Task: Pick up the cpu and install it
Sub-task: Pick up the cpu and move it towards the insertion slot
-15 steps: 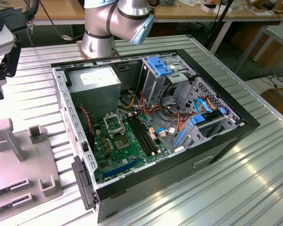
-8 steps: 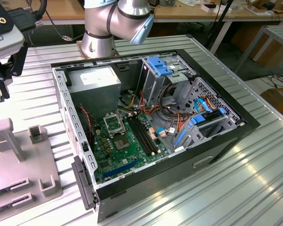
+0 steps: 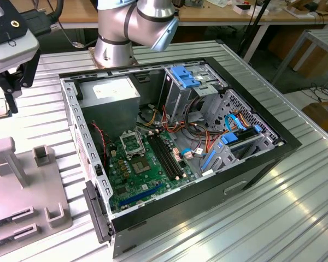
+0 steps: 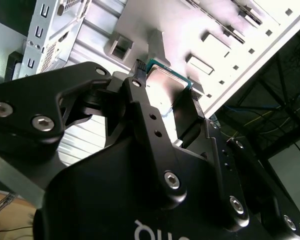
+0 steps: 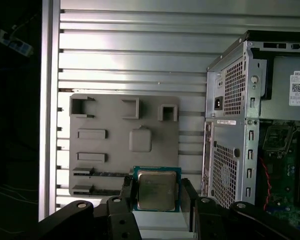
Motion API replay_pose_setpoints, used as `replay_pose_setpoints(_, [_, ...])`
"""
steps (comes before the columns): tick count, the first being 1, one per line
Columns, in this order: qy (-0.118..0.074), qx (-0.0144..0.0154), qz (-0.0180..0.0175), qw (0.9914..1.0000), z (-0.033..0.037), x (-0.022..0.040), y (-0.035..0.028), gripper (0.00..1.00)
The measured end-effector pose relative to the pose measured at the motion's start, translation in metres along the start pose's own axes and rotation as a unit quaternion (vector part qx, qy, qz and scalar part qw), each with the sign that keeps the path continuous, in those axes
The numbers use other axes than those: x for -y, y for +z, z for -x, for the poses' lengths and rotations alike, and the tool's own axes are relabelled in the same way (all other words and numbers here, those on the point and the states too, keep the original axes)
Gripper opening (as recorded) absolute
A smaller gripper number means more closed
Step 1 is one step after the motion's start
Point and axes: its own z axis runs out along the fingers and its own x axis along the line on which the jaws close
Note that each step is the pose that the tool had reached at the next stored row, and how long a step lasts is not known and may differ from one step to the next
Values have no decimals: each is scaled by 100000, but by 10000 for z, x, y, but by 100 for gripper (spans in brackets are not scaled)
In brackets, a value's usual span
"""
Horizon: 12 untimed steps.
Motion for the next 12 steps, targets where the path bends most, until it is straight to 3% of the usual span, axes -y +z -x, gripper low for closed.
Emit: replay_pose_setpoints(12, [1, 3, 0, 100000, 109, 9, -3, 47])
